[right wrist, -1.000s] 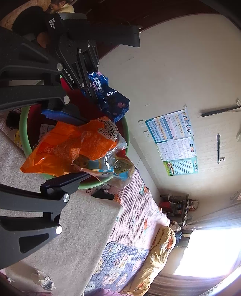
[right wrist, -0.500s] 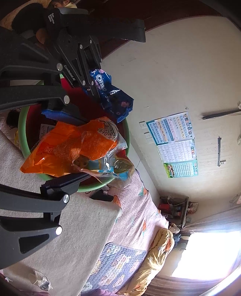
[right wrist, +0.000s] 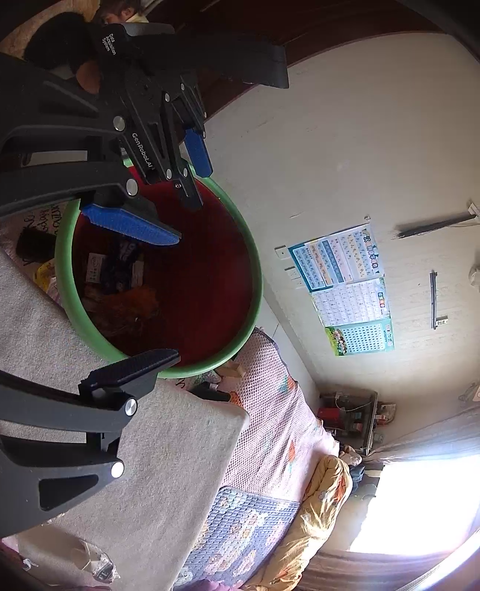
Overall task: Collect trash
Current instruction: 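Open both grippers to drop the wrapper and bag into the bucket, then move both tools back toward the remaining trash on the mat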
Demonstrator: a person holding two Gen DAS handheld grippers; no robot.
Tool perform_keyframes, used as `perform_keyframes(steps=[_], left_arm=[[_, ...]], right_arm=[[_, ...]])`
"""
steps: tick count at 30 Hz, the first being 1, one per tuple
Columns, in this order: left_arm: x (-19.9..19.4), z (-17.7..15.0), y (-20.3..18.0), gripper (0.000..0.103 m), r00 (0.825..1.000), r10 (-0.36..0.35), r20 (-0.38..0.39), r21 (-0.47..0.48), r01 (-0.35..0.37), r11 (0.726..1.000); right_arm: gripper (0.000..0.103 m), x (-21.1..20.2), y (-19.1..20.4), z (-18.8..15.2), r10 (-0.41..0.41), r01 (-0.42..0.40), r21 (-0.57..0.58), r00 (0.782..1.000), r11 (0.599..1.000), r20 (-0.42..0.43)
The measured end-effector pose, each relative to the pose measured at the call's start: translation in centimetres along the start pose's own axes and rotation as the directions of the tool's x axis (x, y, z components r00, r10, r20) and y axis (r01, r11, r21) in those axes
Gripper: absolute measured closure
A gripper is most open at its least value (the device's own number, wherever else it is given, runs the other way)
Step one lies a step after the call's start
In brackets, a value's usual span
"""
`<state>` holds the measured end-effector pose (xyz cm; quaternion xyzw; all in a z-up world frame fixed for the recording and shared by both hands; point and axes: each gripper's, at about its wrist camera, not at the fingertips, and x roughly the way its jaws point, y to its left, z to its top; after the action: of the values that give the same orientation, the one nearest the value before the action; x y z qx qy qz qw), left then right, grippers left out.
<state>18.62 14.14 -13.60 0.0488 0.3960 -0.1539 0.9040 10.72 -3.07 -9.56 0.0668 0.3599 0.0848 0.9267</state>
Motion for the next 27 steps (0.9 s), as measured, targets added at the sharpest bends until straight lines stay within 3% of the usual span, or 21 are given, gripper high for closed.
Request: perform_keyframes(steps=[12, 15, 20, 27], left_arm=[[-4.6, -1.2, -5.2, 0.057, 0.998, 0.015, 0.055, -0.003, -0.015, 1.000], [-5.8, -2.2, -7.5, 0.050, 0.998, -0.002, 0.068, -0.004, 0.002, 1.000], [-6.5, -4.8, -11.5, 0.049, 0.999, -0.041, 0.034, -0.008, 0.041, 0.999], [-7.2, -8.1, -16.9, 0.049, 0.997, -0.079, -0.003, -0.006, 0.079, 0.997]], right_arm=[[0.045, -7.6, -4.3, -4.3, -0.009, 0.008, 0.036, 1.000, 0.999, 0.021], [0.044, -9.6, -5.9, -6.3, -0.017, 0.016, 0.058, 1.000, 0.998, 0.004], [0.043, -12.3, -8.7, -10.9, -0.024, 0.029, 0.094, 0.998, 0.995, -0.057], [0.040, -16.1, -16.7, -13.5, -0.155, 0.160, 0.175, 0.987, 0.972, -0.039]])
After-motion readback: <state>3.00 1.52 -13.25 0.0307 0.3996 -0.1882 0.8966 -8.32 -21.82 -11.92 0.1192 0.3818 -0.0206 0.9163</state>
